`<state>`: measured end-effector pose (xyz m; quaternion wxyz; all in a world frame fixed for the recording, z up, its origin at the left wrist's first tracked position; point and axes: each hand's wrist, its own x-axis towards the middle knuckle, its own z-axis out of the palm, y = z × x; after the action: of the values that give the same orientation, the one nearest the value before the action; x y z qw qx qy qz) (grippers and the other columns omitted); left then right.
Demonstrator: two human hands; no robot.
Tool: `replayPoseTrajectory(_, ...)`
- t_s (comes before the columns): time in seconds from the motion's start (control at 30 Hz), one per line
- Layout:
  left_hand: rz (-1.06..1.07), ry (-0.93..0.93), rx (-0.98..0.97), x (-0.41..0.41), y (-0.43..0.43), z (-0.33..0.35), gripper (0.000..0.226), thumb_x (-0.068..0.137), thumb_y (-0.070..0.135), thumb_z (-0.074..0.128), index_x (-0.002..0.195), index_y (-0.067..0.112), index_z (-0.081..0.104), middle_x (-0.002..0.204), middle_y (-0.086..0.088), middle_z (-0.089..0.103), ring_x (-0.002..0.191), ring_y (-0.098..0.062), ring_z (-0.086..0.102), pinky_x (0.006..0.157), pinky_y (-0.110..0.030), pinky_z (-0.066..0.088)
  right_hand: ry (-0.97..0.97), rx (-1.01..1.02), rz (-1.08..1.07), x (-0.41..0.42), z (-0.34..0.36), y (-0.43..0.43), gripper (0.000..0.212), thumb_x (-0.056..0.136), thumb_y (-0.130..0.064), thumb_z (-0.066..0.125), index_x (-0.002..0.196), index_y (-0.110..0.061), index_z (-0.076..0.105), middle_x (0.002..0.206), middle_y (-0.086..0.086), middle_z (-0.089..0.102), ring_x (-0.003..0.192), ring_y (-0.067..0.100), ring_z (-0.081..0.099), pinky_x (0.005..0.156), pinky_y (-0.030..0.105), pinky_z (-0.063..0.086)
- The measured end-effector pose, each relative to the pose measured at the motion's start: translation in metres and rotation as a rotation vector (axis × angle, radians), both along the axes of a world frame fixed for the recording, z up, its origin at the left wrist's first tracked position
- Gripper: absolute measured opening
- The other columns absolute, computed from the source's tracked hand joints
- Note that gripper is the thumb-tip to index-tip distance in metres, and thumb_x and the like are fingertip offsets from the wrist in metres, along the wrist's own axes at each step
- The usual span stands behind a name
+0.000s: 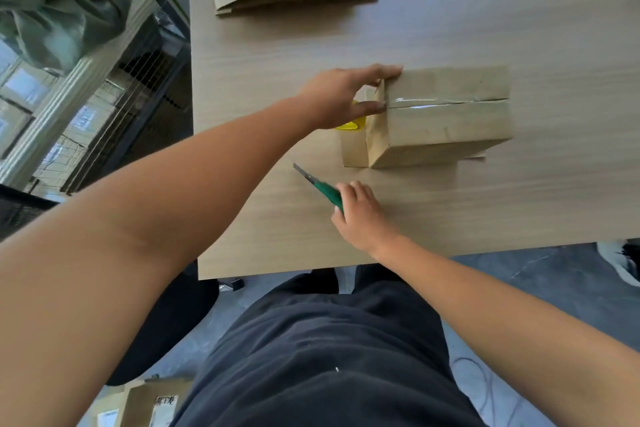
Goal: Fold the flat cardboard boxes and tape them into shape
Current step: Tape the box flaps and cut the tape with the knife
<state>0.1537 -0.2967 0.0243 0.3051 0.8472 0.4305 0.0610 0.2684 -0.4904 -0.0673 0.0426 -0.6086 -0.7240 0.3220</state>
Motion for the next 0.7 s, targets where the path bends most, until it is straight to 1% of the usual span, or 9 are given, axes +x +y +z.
replayPoseTrajectory(0.13, 0.010, -0.003, -0.017, 0.000, -0.003, -0.002, 0.063, 0.095, 0.053, 0.061, 0.150, 0.051, 0.033, 0.139, 0.014, 0.060, 0.121, -0.023, 0.059, 0.098, -0.039, 0.048, 0.317, -0.205, -0.284, 0.060, 0.063, -0.054, 0.014, 0.100, -0.042, 0.052, 0.106, -0.029, 0.056, 0.086, -0.010, 0.056, 0.071, 0.009, 0.053, 0.063, 0.025, 0.041)
replayPoseTrajectory(0.23, 0.026, -0.043, -0.009, 0.003, -0.009, -0.006, 0.062, 0.094, 0.053, 0.062, 0.149, 0.052, 0.034, 0.138, 0.013, 0.061, 0.120, -0.023, 0.061, 0.096, -0.037, 0.046, 0.431, -0.068, -0.437, 0.086, 0.115, -0.072, 0.013, 0.099, -0.047, 0.056, 0.105, -0.036, 0.060, 0.077, -0.017, 0.056, 0.065, 0.006, 0.052, 0.059, 0.016, 0.037)
replayPoseTrajectory(0.3, 0.044, -0.107, -0.010, 0.007, -0.015, -0.010, 0.062, 0.093, 0.052, 0.065, 0.149, 0.047, 0.039, 0.137, 0.010, 0.062, 0.122, -0.022, 0.060, 0.099, -0.035, 0.045, 0.392, 0.130, -0.525, 0.094, 0.138, -0.062, 0.017, 0.100, -0.046, 0.055, 0.105, -0.031, 0.062, 0.085, -0.018, 0.058, 0.080, 0.007, 0.057, 0.067, 0.019, 0.042)
replayPoseTrajectory(0.33, 0.051, -0.133, -0.022, 0.010, -0.018, -0.011, 0.062, 0.093, 0.051, 0.065, 0.149, 0.045, 0.040, 0.138, 0.008, 0.062, 0.124, -0.022, 0.060, 0.102, -0.037, 0.046, 0.340, 0.222, -0.551, 0.096, 0.145, -0.052, 0.020, 0.101, -0.043, 0.054, 0.106, -0.027, 0.064, 0.097, -0.017, 0.060, 0.096, 0.008, 0.058, 0.079, 0.024, 0.046)
replayPoseTrajectory(0.4, 0.063, -0.150, -0.046, 0.018, -0.026, -0.012, 0.063, 0.093, 0.052, 0.065, 0.150, 0.044, 0.040, 0.140, 0.007, 0.061, 0.126, -0.022, 0.059, 0.105, -0.043, 0.047, 0.214, 0.317, -0.548, 0.096, 0.154, -0.025, 0.031, 0.103, -0.036, 0.051, 0.121, -0.015, 0.064, 0.127, -0.005, 0.060, 0.128, 0.013, 0.048, 0.107, 0.032, 0.040)
replayPoseTrajectory(0.43, 0.075, -0.151, -0.049, 0.021, -0.029, -0.011, 0.063, 0.093, 0.052, 0.065, 0.150, 0.044, 0.039, 0.140, 0.006, 0.061, 0.126, -0.023, 0.059, 0.104, -0.045, 0.048, 0.153, 0.305, -0.523, 0.095, 0.158, -0.010, 0.037, 0.104, -0.033, 0.050, 0.130, -0.009, 0.061, 0.139, 0.001, 0.056, 0.138, 0.017, 0.041, 0.115, 0.036, 0.034)
replayPoseTrajectory(0.5, 0.120, -0.152, -0.037, 0.027, -0.036, -0.010, 0.063, 0.092, 0.053, 0.065, 0.148, 0.042, 0.041, 0.138, 0.006, 0.062, 0.125, -0.024, 0.060, 0.102, -0.043, 0.049, 0.037, 0.214, -0.462, 0.089, 0.161, 0.012, 0.045, 0.106, -0.031, 0.048, 0.139, -0.003, 0.053, 0.148, 0.008, 0.050, 0.144, 0.023, 0.038, 0.118, 0.039, 0.032)
replayPoseTrajectory(0.6, 0.244, -0.106, -0.060, 0.030, -0.045, -0.010, 0.064, 0.089, 0.060, 0.065, 0.143, 0.032, 0.046, 0.132, 0.007, 0.066, 0.119, -0.025, 0.063, 0.093, -0.039, 0.052, -0.148, 0.151, -0.371, 0.081, 0.157, 0.027, 0.047, 0.106, -0.031, 0.045, 0.137, 0.003, 0.051, 0.145, 0.018, 0.052, 0.140, 0.034, 0.043, 0.115, 0.041, 0.036)
replayPoseTrajectory(0.7, 0.358, -0.118, -0.150, 0.028, -0.057, -0.012, 0.055, 0.091, 0.058, 0.063, 0.130, 0.020, 0.057, 0.122, 0.005, 0.069, 0.110, -0.020, 0.065, 0.088, -0.035, 0.052, -0.224, 0.065, -0.339, 0.074, 0.151, 0.030, 0.055, 0.107, -0.036, 0.039, 0.143, 0.006, 0.043, 0.161, 0.022, 0.031, 0.154, 0.031, 0.020, 0.123, 0.039, 0.021)
